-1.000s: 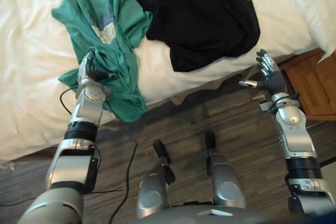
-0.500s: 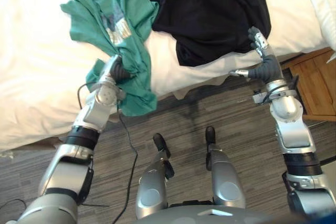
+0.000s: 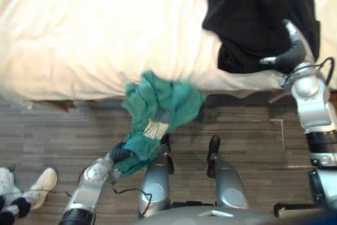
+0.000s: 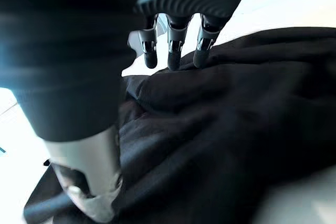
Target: Tidy the bed and pick cloth on bed and put in laundry
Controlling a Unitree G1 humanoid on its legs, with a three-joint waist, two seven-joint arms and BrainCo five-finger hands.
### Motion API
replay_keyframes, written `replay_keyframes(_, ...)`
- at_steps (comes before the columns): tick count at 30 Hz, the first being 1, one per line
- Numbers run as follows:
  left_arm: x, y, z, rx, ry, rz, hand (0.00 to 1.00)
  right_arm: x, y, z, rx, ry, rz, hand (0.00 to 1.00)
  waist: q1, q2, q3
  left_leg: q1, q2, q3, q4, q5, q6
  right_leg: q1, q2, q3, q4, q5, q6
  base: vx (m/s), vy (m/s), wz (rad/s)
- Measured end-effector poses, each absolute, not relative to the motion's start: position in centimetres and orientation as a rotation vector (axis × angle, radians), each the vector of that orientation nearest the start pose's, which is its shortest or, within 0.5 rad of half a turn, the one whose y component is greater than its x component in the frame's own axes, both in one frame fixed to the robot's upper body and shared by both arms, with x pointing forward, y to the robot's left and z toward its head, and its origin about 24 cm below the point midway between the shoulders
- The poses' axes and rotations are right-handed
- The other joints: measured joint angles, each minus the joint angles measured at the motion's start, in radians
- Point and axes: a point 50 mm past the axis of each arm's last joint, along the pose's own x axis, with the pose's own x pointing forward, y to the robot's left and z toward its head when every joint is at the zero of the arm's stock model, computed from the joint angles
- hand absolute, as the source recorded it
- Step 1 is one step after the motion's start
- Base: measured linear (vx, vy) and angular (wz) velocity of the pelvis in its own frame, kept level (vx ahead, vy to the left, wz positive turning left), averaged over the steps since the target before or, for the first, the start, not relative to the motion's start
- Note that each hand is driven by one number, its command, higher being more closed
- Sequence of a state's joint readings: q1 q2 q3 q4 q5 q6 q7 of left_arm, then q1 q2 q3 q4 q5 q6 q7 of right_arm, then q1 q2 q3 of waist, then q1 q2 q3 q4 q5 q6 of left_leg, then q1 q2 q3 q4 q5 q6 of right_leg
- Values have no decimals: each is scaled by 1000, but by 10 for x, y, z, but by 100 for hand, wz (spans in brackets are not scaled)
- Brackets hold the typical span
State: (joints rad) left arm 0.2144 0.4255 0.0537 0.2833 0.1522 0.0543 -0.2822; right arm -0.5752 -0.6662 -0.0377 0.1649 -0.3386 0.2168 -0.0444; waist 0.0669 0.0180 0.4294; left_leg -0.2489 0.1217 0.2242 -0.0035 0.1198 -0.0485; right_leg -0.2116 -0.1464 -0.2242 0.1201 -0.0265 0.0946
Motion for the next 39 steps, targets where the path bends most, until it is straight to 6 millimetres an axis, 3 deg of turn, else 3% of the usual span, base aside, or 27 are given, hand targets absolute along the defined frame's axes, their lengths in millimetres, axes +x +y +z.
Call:
replay_keyframes(4, 170, 277, -45, 483, 619, -128, 100, 341, -281, 235, -940, -217, -402, 0, 14, 2, 1, -14, -3, -16, -31, 25, 1, -14, 1, -19, -4, 1, -1, 6, 11, 16)
replay_keyframes(6, 172, 278, -42, 485, 595, -125, 100, 344, -299, 241, -980, -147, -456, 0, 34, 5, 6, -19, -6, -17, -52, 38, 1, -27, 2, -16, -11, 8, -1, 0, 0, 0)
replay_keyframes(11, 176, 290, -30, 503, 543, -124, 100, 339, -333, 255, -1049, -12, -529, 0, 37, 18, 13, -61, -9, -40, -68, 53, 2, -63, 3, -37, -18, 11, -2, 39, 3, 10)
replay_keyframes(15, 182, 293, -32, 501, 531, -143, 100, 338, -356, 236, -1017, 165, -518, 0, 42, 38, 23, -71, -11, -42, -67, 55, 1, -70, 1, -38, -19, 11, -2, 65, -5, 2)
replay_keyframes(18, 192, 294, -26, 504, 496, -157, 100, 334, -364, 245, -1017, 162, -548, 0, 47, 58, 33, -95, -12, -43, -66, 59, 2, -97, -1, -38, -15, 12, -2, 12, 2, 1)
replay_keyframes(19, 196, 297, -23, 497, 481, -152, 100, 335, -367, 245, -986, 168, -551, 100, 47, 62, 36, -99, -12, -44, -66, 61, 3, -100, -1, -39, -15, 12, -2, 0, 0, 0)
replay_keyframes(24, 211, 294, -15, 495, 428, -164, 100, 328, -380, 250, -869, 125, -591, 100, 59, 67, 38, -123, -18, -51, -70, 69, 2, -132, -10, -40, 5, 10, -3, -2, 16, 2)
replay_keyframes(31, 210, 294, -18, 438, 430, -152, 100, 326, -386, 240, -623, -5, -590, 100, 55, 65, 37, -111, -21, -47, -82, 76, -2, -137, -16, -39, 24, 4, -2, 20, 8, -1)
replay_keyframes(34, 214, 285, -13, 361, 377, -142, 100, 325, -377, 218, -476, -77, -544, 100, 53, 65, 37, -84, -20, -41, -84, 76, -2, -115, -15, -38, 24, 1, -3, 47, -13, -8)
replay_keyframes(39, 224, 257, 5, 250, 239, -144, 100, 326, -328, 162, -250, -155, -390, 100, 26, 63, 35, -33, -17, -39, -84, 72, -7, -69, -13, -36, 24, -6, -5, 33, -5, -4)
